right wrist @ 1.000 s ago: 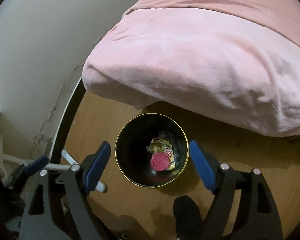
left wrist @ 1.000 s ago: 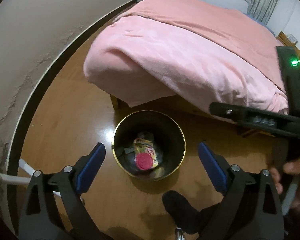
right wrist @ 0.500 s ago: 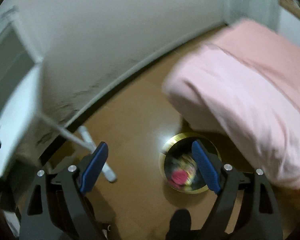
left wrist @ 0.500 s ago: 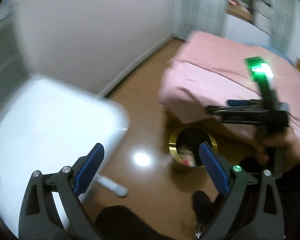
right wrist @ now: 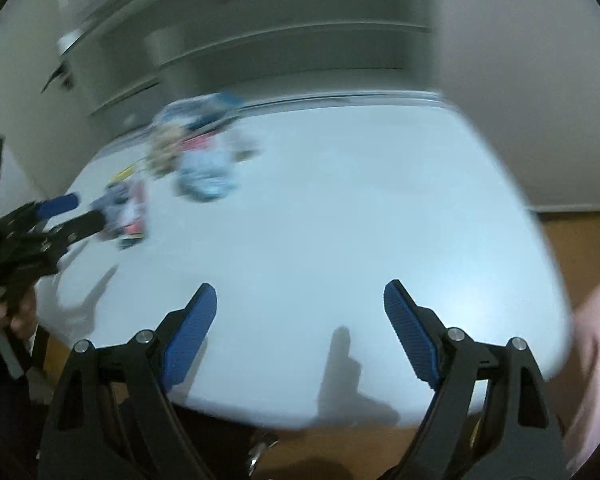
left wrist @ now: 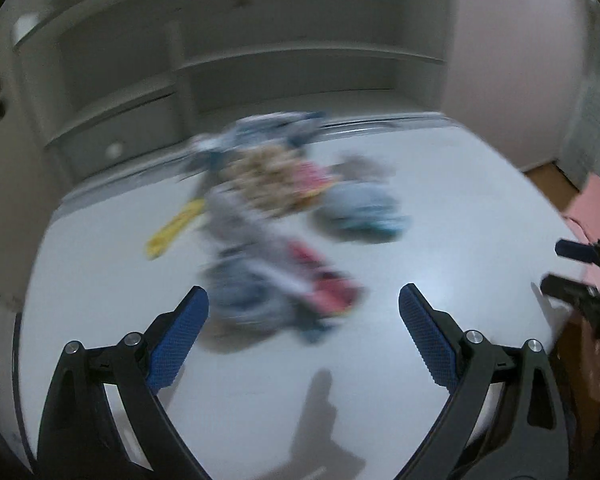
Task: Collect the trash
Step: 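Grasp the grey sock with the left tool while the right tool approaches the rolled paper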
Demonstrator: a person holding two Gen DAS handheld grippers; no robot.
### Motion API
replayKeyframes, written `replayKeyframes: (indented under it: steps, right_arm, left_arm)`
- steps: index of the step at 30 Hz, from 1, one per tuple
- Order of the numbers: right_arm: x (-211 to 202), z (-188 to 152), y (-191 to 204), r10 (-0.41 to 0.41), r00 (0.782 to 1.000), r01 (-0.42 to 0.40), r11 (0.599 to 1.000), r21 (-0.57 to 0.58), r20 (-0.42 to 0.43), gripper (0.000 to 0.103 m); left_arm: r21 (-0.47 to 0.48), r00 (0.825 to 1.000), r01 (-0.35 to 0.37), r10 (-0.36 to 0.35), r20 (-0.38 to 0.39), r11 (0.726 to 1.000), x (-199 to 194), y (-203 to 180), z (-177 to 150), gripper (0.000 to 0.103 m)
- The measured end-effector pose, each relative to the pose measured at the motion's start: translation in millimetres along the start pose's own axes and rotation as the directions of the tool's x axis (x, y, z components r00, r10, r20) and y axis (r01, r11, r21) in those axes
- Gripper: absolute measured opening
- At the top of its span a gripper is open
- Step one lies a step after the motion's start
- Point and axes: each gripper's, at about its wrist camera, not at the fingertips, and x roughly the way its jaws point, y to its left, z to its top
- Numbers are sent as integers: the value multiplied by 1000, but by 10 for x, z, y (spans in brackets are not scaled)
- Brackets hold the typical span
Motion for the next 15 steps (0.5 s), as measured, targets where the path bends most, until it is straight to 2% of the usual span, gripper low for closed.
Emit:
replayKeyframes:
  steps: [3, 7, 9, 11, 13, 14, 15]
  right_arm:
    - [186, 66, 388, 44, 999, -46, 997, -68, -26, 83]
    - [351, 184, 652, 78, 996, -84, 990, -116, -52, 83]
    - [371, 193, 723, 86, 994, -94, 987, -132, -61, 83]
    - [406, 227, 786, 93, 993, -102, 984, -147, -66, 83]
    - [466, 257, 834, 99, 992, -109, 982, -156, -73, 83]
    - [496, 275, 871, 103, 992, -115, 980, -162, -79, 82]
    - [541, 312, 900, 106, 991, -119, 979, -168, -85, 82]
  left_arm:
    - [-35, 999, -24, 23, -24, 999, 110, 270, -39, 93]
    - [-44, 999, -20, 18, -39, 999, 267, 309, -30, 92]
    - [-41, 999, -14, 12, -44, 999, 317, 309, -24, 84]
    - [-38, 999, 9, -10, -47, 999, 339, 331, -27, 51]
    - [-34, 997, 46, -48, -54, 998, 323, 339, -53, 30]
    - [-31, 997, 51, -53, -49, 998, 300, 348, -57, 24]
    - [-32, 997, 56, -58, -43, 998, 275, 355, -62, 22]
